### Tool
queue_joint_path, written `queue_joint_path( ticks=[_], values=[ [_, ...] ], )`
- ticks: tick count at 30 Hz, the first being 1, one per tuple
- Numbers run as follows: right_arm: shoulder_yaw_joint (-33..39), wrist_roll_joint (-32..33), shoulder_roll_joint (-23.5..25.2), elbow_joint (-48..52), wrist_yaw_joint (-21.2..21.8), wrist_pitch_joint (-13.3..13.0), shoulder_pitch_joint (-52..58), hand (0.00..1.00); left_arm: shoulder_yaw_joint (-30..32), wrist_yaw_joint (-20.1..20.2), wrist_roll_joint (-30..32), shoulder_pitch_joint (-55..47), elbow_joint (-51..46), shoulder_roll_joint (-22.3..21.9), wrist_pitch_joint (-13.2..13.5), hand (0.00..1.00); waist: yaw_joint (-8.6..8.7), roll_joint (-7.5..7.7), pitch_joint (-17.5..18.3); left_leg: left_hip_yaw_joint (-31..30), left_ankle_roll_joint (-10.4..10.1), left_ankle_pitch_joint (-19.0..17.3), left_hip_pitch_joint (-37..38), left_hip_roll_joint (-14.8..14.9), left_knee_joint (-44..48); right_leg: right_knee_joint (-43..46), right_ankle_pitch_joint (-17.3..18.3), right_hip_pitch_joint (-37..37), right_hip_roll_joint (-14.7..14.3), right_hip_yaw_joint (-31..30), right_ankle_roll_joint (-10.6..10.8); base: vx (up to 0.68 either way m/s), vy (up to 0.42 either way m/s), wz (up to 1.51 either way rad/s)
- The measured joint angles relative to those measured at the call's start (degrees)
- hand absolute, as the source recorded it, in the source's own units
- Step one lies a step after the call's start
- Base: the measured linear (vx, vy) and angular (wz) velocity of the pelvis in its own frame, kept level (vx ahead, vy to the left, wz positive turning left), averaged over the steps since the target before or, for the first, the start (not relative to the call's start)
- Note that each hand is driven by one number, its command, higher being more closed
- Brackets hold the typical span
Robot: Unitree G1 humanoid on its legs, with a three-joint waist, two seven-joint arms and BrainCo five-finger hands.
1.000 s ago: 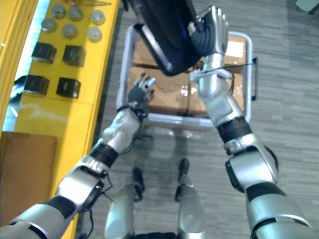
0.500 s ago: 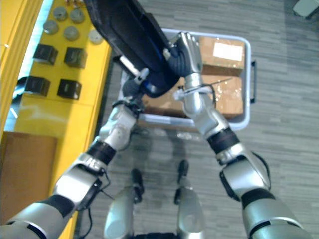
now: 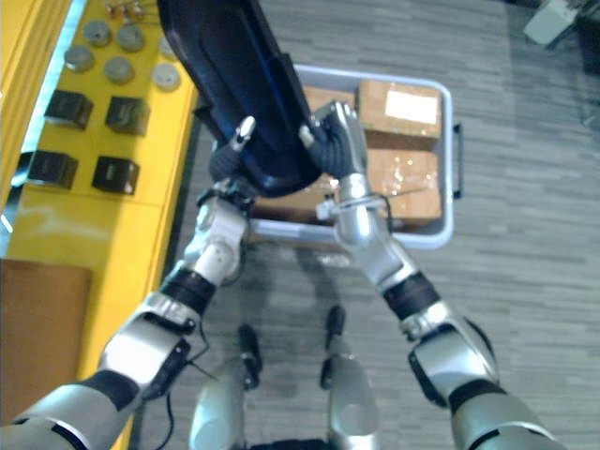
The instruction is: Walk over and take plastic housings, then place them on the shelf
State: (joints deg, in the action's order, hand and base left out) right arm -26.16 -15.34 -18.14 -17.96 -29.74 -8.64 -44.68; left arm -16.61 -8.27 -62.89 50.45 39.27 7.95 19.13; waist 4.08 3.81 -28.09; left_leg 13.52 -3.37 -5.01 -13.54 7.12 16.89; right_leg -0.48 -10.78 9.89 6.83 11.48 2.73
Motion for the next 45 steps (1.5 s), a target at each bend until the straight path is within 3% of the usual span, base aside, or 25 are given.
queue_joint_path(
  ticks=[8, 11, 12, 20, 21, 22, 27, 31, 37, 41, 42, 44, 45],
  values=[
    [-0.48, -0.23, 1.24, 5.41, -0.33, -0.27, 5.05, 1.00, -0.40, 2.89, -4.36, -5.05, -2.86, -0.39, 1.59, 1.00, -0.02, 0.14, 0.09, 0.60, -0.11, 0.07, 1.92, -0.09, -0.72, -0.44, -0.06, -1.54, 0.01, -0.34, 0.09, -0.01, 0.013, -0.02],
    [-0.47, -1.26, 1.97, 7.70, -0.36, -0.22, 7.77, 1.00, -0.65, 3.31, -4.30, -8.30, -5.91, -0.49, 1.84, 1.00, -0.16, 0.90, 0.81, 0.54, -0.11, 0.06, 2.70, -0.24, -1.34, -0.96, -0.05, -2.25, 0.02, -0.25, 0.09, 0.00, 0.014, 0.03],
    [-0.50, -1.29, 1.99, 8.44, -0.36, -0.22, 9.07, 0.00, -1.12, 3.48, -4.32, -9.50, -6.50, -0.57, 2.04, 1.00, -0.18, 1.17, 0.98, 0.32, -0.11, 0.06, 3.10, -0.31, -1.44, -1.39, -0.05, -3.03, 0.03, 0.00, 0.10, 0.00, 0.013, 0.07],
    [-1.12, -1.07, 2.34, 12.90, -0.13, -2.30, 23.04, 0.00, -2.64, 3.79, -2.34, -20.12, -11.62, -1.46, 2.13, 1.00, -0.32, 1.33, 6.37, -0.32, -0.29, 0.06, 6.40, -0.76, -3.65, -2.26, 0.83, -6.24, 0.15, 1.07, 0.44, 0.01, 0.012, 0.06],
    [-1.30, -0.66, 2.34, 13.17, -0.15, -2.37, 24.93, 0.00, -2.43, 2.31, 0.98, -21.29, -12.57, -1.52, 2.37, 1.00, -0.33, 1.23, 7.45, -0.35, -0.32, 0.08, 6.77, -0.79, -4.01, -2.26, 0.97, -6.52, 0.14, 1.16, 0.40, 0.04, 0.005, 0.05],
    [-1.29, 0.81, 2.29, 13.15, -0.24, -2.13, 27.36, 0.00, -2.52, -0.45, 8.18, -22.44, -13.93, -1.52, 2.53, 1.00, -0.44, 1.03, 8.09, -0.42, -0.50, 0.11, 8.64, -0.84, -4.69, -2.65, 1.16, -8.32, 0.13, 1.27, 0.41, 0.04, 0.003, 0.05],
    [-0.93, 3.36, 2.19, 13.16, -0.43, -1.37, 32.67, 0.00, -3.29, -6.26, 25.41, -25.26, -15.78, -1.61, 1.91, 1.00, -0.53, -0.08, 13.01, -0.08, -0.76, 0.06, 10.85, -0.86, -6.52, -4.02, 1.27, -10.25, 0.12, 1.24, 0.47, 0.00, 0.000, -0.01],
    [0.03, 5.26, 2.16, 14.54, -0.53, -1.39, 34.58, 0.00, -3.73, -8.94, 31.41, -27.10, -15.68, -1.63, 0.86, 1.00, -0.52, -0.48, 13.68, 0.73, -1.16, 0.33, 13.36, -0.70, -7.65, -4.05, 1.39, -11.81, 0.09, 0.80, 0.54, -0.04, 0.005, -0.10],
    [5.22, 9.76, 2.28, 21.19, -0.19, -2.62, 35.96, 0.00, -4.62, -12.99, 43.78, -33.34, -15.33, -2.43, -3.04, 1.00, -0.52, -0.38, 15.26, 1.34, -1.44, 1.30, 14.96, -0.88, -9.66, -4.05, 2.01, -12.05, 0.20, 0.07, 1.02, -0.05, 0.004, -0.05],
    [12.49, 22.72, 1.70, 28.40, 7.80, -9.76, 39.41, 0.00, -0.20, -22.44, 57.16, -38.26, -15.51, -1.70, -3.55, 1.00, -0.60, -0.49, 17.02, 1.73, -1.60, 2.02, 16.11, -1.02, -11.36, -4.05, 2.08, -12.09, 0.01, -0.18, 1.15, -0.01, 0.000, -0.03],
    [12.96, 24.91, 1.60, 29.35, 9.35, -11.07, 40.28, 0.00, 1.02, -24.06, 58.65, -38.93, -15.68, -1.71, -3.65, 1.00, -0.60, -0.49, 17.36, 1.80, -1.65, 2.09, 16.37, -1.03, -11.63, -4.05, 2.03, -12.17, -0.01, -0.18, 1.12, 0.00, 0.000, 0.00],
    [14.66, 35.21, 1.64, 33.13, 16.22, -16.01, 45.05, 0.00, 5.65, -29.53, 62.57, -41.92, -18.41, -1.76, -3.63, 1.00, -0.57, -0.56, 18.93, 1.81, -1.70, 2.20, 16.81, -1.15, -12.44, -4.04, 2.10, -12.27, -0.04, -0.04, 1.20, 0.00, 0.000, 0.00],
    [15.31, 37.46, 1.83, 33.75, 17.69, -16.88, 46.39, 0.00, 6.77, -30.45, 63.55, -42.76, -19.73, -1.82, -3.56, 1.00, -0.57, -0.56, 19.21, 1.78, -1.70, 2.19, 16.81, -1.21, -12.49, -4.04, 2.17, -12.28, -0.03, 0.00, 1.29, 0.02, 0.015, 0.05]
  ],
)
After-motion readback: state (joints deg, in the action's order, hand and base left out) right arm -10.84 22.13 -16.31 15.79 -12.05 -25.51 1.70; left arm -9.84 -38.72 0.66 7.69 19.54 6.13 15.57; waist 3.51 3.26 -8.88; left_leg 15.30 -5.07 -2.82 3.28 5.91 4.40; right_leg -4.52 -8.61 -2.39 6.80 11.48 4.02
